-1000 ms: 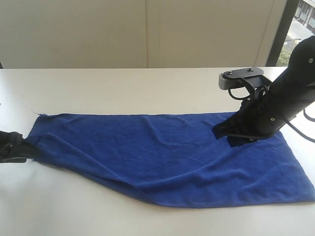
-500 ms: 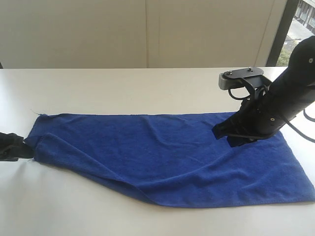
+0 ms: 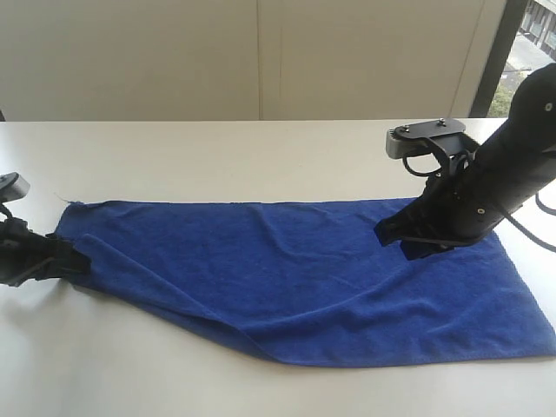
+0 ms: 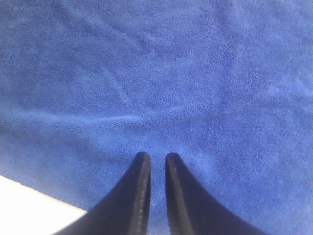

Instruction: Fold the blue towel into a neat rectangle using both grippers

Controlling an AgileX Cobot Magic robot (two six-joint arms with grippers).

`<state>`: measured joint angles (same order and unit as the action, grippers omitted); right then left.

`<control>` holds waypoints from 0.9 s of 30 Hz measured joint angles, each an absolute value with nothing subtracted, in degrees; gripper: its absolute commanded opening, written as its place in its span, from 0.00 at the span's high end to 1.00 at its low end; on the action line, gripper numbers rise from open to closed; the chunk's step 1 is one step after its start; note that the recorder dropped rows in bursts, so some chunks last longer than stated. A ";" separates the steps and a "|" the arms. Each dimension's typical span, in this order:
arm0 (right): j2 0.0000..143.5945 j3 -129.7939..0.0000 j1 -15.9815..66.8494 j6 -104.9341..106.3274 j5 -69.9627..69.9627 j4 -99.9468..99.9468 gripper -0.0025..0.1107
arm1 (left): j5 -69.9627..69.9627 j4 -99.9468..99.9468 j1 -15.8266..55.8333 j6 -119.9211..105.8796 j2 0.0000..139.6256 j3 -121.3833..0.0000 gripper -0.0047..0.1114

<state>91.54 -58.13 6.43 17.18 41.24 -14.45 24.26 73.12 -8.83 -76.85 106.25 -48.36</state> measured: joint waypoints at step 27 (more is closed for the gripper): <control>91.96 -58.93 9.67 22.12 39.72 -17.08 0.98 | 24.27 69.32 -8.73 -75.14 102.92 -48.34 0.71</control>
